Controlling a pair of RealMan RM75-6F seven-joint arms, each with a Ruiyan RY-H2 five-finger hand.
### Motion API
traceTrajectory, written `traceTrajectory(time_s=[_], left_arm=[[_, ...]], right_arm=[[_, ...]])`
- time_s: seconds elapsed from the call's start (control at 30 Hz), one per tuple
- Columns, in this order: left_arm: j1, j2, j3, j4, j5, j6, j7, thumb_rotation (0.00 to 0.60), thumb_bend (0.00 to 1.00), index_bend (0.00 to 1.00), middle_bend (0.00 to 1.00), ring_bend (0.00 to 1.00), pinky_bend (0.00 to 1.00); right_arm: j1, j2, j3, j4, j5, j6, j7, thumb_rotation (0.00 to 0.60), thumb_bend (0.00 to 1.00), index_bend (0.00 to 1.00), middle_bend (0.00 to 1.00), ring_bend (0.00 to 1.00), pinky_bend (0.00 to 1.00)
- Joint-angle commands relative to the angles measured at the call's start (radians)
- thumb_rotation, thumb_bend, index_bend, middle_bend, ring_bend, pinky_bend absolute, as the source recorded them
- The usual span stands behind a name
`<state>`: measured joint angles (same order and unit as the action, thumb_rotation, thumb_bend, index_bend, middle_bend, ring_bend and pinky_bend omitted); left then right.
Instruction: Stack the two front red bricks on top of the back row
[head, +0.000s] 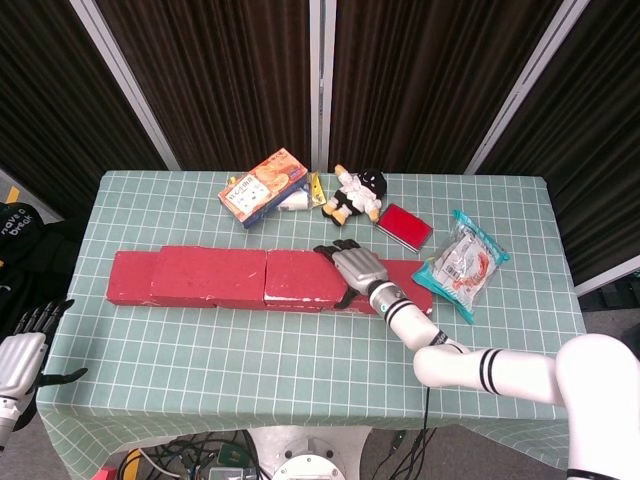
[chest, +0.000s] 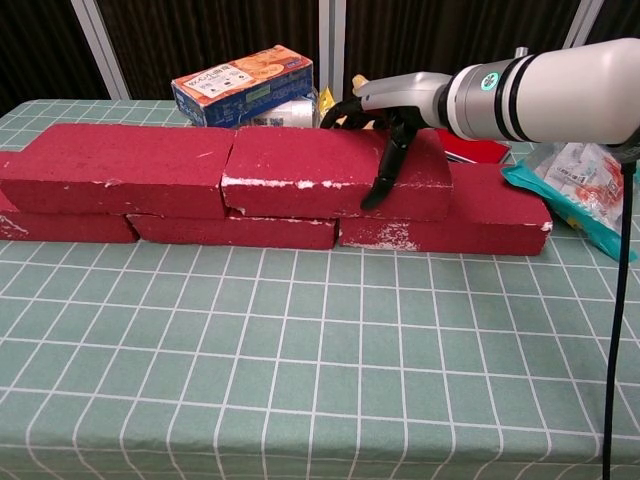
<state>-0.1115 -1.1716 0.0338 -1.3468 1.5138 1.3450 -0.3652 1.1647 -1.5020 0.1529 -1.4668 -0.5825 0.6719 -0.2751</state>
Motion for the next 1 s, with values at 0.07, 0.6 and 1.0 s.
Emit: traceTrajectory(time_s=[0.07,0.6,1.0], left_arm=[[0.0,0.0,0.0,0.001,0.0,0.0,-0.001,0.6,0.0,0.04,0.0,0.0,0.0],[0.001,-0.001,0.001,0.006,0.0,-0.001,-0.007,0.6,0.0,0.04,0.0,0.0,0.0],[0.001,0.0,0.001,0.006,-0.002,-0.002,-0.009,0.6,0.0,0.04,0.0,0.0,0.0]], right_arm=[[0.003,-0.001,0.001,0.004,0.0,-0.002,0.001,0.6,0.06,0.16,0.33,0.0,0.0],[0.006,-0.012,-0.001,0.017,0.004,-0.002,0.004,0.6,0.06,0.16,0.33,0.0,0.0],[0.006,-0.009,-0.003,0.017,-0.002,-0.027,0.018,0.6,0.0,0.0,0.14,0.0,0.0]])
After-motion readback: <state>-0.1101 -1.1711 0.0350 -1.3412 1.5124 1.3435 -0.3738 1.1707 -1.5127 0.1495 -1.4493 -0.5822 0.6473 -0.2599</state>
